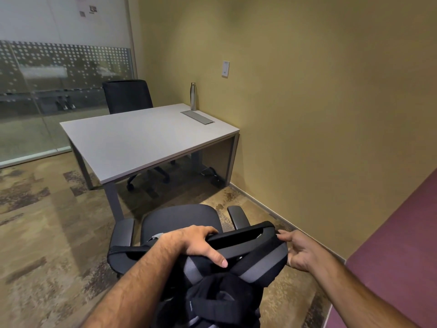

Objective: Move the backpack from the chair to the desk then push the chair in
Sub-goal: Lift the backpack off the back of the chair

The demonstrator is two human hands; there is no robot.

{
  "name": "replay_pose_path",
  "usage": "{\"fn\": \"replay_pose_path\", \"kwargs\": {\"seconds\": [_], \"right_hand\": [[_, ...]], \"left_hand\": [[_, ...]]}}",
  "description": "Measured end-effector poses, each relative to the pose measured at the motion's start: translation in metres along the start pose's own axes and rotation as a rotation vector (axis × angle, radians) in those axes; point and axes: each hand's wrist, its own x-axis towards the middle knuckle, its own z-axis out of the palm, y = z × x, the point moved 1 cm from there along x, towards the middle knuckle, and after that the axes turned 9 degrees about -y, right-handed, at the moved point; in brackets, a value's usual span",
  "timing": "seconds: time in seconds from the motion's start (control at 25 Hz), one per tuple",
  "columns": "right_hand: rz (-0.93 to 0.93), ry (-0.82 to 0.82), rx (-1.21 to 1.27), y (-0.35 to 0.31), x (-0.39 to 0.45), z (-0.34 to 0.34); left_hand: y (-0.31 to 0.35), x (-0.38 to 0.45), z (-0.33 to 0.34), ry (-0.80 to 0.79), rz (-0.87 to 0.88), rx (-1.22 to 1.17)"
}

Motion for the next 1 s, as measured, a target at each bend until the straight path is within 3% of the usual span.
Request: {"fn": "replay_pose_path", "kwargs": {"seconds": [0.24,0.52,0.64,0.84,1.0], "right_hand": [[0.081,-0.104,-0.110,0.027,-0.001,0.005],[0.166,-0.510,-0.280,0.053,-0.014,0.045],[0.155,-0.507,-0.266,0.056,-0.013,0.049],[0.135,-0.367,-0.206,0.054,-0.013,0.052],[0.069,-0.280,-0.134,0.061,-0.016,0.054]], "left_hand": [[0.002,-0.003,0.003,0.024,-0.003,0.002],[-0.006,-0.010,0.007,0.120,0.009,0.022],[-0.009,-0.015,0.006,0.169,0.024,0.025],[-0.043,-0.034,-0.015,0.276,0.046,-0.039],[-0.079,-0.050,-0.023,0.275,0.181,-0.007]]}}
